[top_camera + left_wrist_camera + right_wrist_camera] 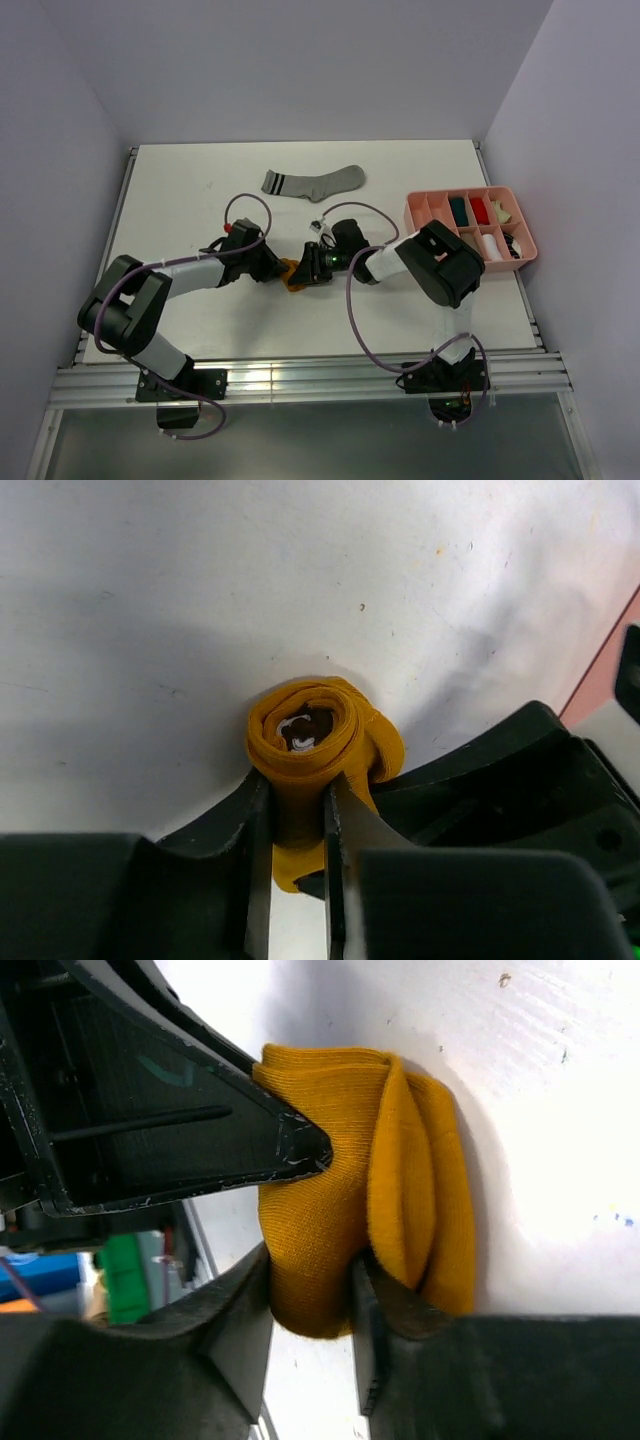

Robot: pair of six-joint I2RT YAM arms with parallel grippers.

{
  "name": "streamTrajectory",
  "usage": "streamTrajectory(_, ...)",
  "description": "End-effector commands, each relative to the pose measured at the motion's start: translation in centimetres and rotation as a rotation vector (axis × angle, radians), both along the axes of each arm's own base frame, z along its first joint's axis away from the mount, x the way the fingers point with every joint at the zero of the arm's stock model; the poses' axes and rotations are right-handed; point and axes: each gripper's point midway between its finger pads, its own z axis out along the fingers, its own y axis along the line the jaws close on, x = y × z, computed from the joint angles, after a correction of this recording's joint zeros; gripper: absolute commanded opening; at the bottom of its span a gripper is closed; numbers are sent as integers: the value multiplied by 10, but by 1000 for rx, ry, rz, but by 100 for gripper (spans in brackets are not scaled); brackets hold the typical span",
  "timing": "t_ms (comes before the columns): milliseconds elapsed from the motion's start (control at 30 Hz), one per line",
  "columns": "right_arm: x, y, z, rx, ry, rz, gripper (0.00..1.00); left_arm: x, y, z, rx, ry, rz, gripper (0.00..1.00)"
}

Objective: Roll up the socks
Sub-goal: Roll the sock at the center of the board.

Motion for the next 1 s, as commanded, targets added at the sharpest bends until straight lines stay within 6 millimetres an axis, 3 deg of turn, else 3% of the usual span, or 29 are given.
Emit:
streamTrajectory(0, 3, -29, -29, -220, -79, -61, 43, -36, 20, -36, 188, 131, -74, 18)
streamTrajectory(200, 17, -41, 8, -265, -272, -99, 58, -32, 25, -31, 358, 128, -122, 16)
streamTrajectory(433, 33, -57, 47, -395, -521, -211, 62, -24, 17, -18, 469, 128, -191, 17)
streamTrajectory(533, 25, -49, 66, -428, -638, -226, 62, -22, 12, -15, 471, 140, -212, 17)
streamTrajectory(633, 17, -40, 68, -472, -724, -252, 62, -21, 9, -16, 485, 168, -231, 17)
streamTrajectory(967, -9, -8, 45, -586, -885, -203, 62, -13, -2, -8, 484, 195, -263, 18)
